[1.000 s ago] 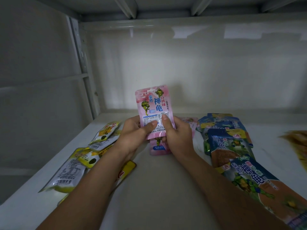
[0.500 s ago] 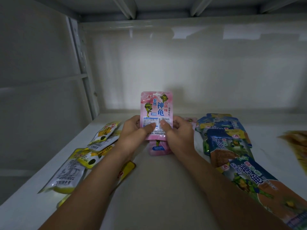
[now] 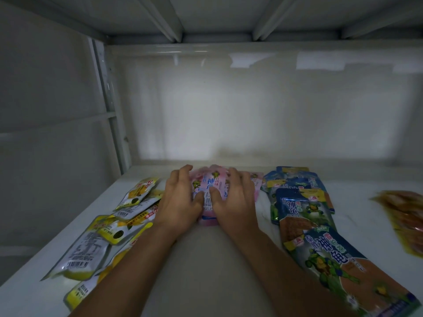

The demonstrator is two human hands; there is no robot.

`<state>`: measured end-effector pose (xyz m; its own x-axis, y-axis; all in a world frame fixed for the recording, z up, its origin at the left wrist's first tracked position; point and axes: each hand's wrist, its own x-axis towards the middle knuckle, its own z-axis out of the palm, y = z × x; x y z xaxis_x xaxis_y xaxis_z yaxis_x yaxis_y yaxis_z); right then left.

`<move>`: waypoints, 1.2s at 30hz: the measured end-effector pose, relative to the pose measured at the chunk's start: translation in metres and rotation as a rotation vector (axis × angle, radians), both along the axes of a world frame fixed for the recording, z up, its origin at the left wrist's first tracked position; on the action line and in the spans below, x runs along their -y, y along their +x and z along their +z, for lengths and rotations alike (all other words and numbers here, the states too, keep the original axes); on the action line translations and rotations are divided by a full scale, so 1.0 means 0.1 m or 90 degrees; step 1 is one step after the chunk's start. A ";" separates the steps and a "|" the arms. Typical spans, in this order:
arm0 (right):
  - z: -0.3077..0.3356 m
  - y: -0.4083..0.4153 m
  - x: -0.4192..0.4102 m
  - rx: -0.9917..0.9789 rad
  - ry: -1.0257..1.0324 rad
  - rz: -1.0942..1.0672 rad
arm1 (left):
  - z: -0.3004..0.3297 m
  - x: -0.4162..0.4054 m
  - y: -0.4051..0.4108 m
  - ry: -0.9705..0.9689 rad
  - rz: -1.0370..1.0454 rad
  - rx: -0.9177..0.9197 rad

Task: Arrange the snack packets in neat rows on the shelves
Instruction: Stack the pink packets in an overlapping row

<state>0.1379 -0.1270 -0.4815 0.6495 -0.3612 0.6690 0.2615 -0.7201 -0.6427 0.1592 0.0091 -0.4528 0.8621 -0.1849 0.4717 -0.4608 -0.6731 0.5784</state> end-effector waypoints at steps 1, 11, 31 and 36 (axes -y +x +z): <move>0.01 -0.02 -0.01 0.013 -0.007 -0.008 | 0.00 0.00 -0.01 0.012 -0.007 0.018; 0.09 -0.22 0.01 0.003 -0.180 -0.045 | 0.09 0.08 -0.13 0.095 -0.035 0.084; 0.58 -1.03 1.26 -0.289 -0.306 -0.083 | 0.17 0.91 -0.69 0.160 -0.154 0.064; 0.55 -1.35 1.55 -0.302 -0.271 -0.077 | 0.07 1.22 -0.99 0.178 -0.192 0.041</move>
<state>0.0032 -0.2818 -0.4269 0.8811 -0.2171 0.4201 -0.0802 -0.9441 -0.3197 0.0605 -0.1129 -0.4459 0.7201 -0.5536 0.4183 -0.6907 -0.6292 0.3564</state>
